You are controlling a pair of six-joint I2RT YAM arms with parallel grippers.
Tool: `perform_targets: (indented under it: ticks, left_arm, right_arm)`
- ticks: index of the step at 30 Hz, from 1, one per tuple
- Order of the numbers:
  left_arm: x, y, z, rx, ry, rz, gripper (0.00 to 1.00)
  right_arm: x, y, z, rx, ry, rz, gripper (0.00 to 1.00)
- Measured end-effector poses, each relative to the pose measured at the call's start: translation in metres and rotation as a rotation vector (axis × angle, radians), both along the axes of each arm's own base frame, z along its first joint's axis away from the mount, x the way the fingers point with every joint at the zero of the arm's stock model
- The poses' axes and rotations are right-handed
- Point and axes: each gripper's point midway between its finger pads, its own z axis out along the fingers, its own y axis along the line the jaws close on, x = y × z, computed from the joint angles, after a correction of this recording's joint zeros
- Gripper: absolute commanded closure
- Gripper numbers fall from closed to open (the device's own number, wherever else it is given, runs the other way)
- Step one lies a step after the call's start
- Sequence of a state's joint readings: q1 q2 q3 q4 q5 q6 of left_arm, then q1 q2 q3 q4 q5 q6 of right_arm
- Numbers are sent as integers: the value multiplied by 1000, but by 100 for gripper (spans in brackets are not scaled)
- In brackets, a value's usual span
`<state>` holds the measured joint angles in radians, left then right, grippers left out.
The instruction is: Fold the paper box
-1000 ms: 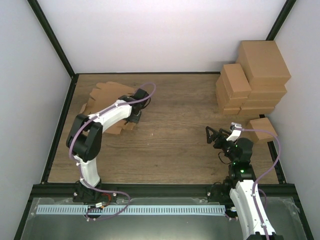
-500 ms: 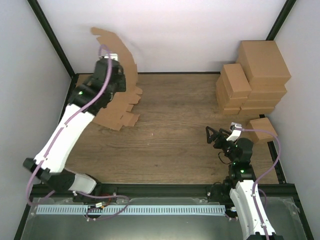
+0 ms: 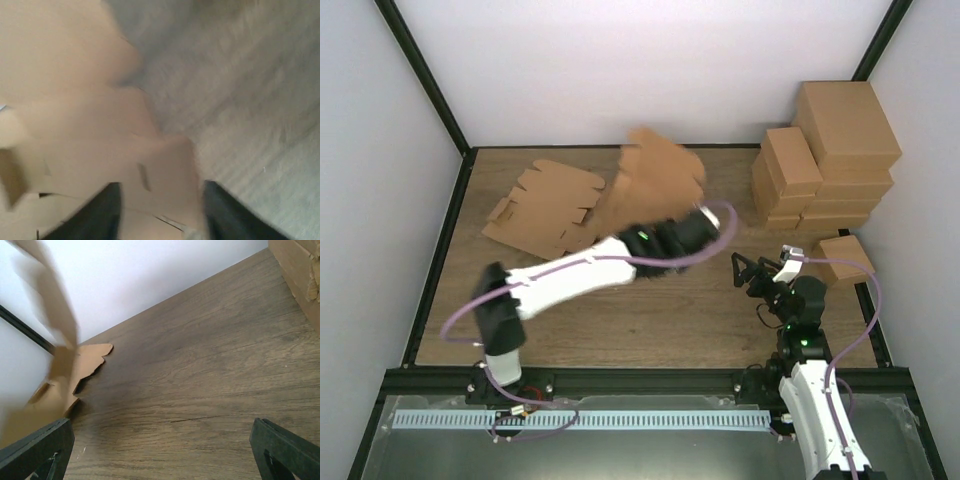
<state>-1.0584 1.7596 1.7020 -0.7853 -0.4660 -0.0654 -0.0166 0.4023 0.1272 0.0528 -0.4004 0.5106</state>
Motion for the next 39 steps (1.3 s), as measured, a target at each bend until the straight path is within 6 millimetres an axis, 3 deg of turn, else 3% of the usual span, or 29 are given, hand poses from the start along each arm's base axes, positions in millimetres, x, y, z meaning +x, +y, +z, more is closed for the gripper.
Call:
perform_targets:
  ticks: [1,3,5,7,10,14,16,18,20,21,24,28,33,39]
  left_arm:
    - [-10,-11,-23,77,1,-19,15]
    - [-30,-26,-70,245,3,-47,7]
    - [-39,-26,-96,334,12,-55,4]
    - [-40,-22,-102,356,25,-46,1]
    - [-32,-12,-77,257,25,-11,0]
    - [-20,19,-9,-54,50,48,11]
    - [-5,40,12,-192,77,103,35]
    - [19,72,17,-309,116,196,67]
    - [40,104,-1,-353,168,294,91]
    - [45,120,-21,-353,213,346,96]
    - [34,140,-77,-306,337,412,96]
    - [13,157,-130,-280,463,471,96]
    - [17,188,-172,-296,547,601,96]
    - [27,196,-205,-273,583,660,96]
  right_arm:
    - [0,0,0,0,-1,-1,0]
    - [-1,-1,2,-1,-7,-4,0]
    - [-1,-1,4,-2,-19,-8,0]
    - [-2,-2,7,-2,-31,-11,0]
    - [-3,-2,10,-3,-43,-14,0]
    - [-3,-2,9,-3,-39,-15,0]
    - [-3,-2,8,-3,-36,-14,0]
    - [-3,-2,8,-3,-35,-15,0]
    - [-3,-2,8,-3,-34,-15,0]
    - [-3,-2,8,-3,-34,-15,0]
    - [-3,-2,7,-3,-32,-15,0]
    - [-3,-2,7,-1,-32,-15,0]
    - [-3,-2,7,-1,-31,-15,0]
    - [-3,-2,7,-1,-31,-15,0]
